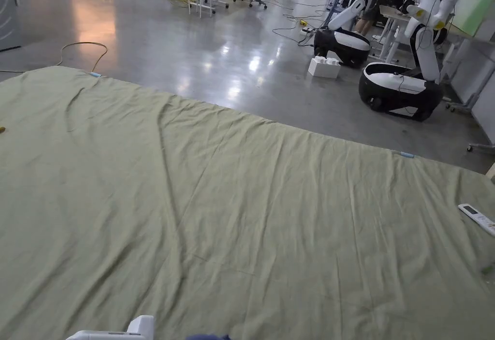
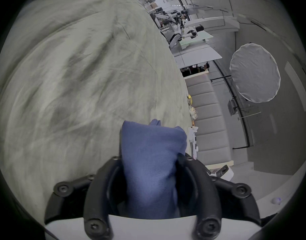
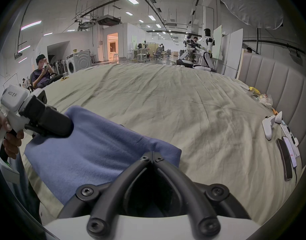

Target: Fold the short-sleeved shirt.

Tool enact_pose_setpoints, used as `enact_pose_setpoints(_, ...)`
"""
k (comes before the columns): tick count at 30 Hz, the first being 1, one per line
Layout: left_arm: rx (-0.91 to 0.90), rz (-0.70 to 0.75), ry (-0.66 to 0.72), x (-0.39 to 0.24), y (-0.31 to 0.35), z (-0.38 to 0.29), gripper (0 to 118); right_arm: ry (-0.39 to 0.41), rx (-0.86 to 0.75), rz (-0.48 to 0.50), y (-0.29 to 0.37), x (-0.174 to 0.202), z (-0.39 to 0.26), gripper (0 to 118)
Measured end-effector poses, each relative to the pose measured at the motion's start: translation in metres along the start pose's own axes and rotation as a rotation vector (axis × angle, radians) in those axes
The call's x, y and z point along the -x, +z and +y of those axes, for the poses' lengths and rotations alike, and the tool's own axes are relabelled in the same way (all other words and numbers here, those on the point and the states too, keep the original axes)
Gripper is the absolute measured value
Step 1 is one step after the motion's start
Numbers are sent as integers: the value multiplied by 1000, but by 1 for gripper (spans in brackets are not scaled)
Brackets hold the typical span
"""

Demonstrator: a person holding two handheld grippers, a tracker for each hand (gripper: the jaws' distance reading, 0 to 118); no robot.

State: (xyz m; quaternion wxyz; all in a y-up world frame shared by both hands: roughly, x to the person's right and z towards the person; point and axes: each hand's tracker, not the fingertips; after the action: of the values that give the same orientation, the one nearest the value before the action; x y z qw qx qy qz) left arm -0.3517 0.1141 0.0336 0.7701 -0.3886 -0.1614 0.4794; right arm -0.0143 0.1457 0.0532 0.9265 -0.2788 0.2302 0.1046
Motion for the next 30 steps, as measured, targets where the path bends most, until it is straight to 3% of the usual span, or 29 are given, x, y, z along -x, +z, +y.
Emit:
enact_pose_setpoints(2,2,-1,-11,3,2,-5,36,15,-6,-2,0,2,-1,1)
enact_pose_setpoints(7,-29,-11,-20,-13,5,-18,27,37,-4,-18,1,7,2,1)
enact_pose_setpoints(12,-25,-50,-39,-22,20,-1,25,39,-12,-11,9,3,19,1)
enact_pose_setpoints(18,-54,-69,-55,-27,86,41,25,-18,-178,-96,25,-19,71,1)
enact_pose_setpoints(21,-72,-77,-58,-15,131,63,25,5,-249,-136,30,-32,103,1)
enact_pose_setpoints(30,-131,193,-109,30,280,136,25,-9,-337,-174,31,-55,164,1)
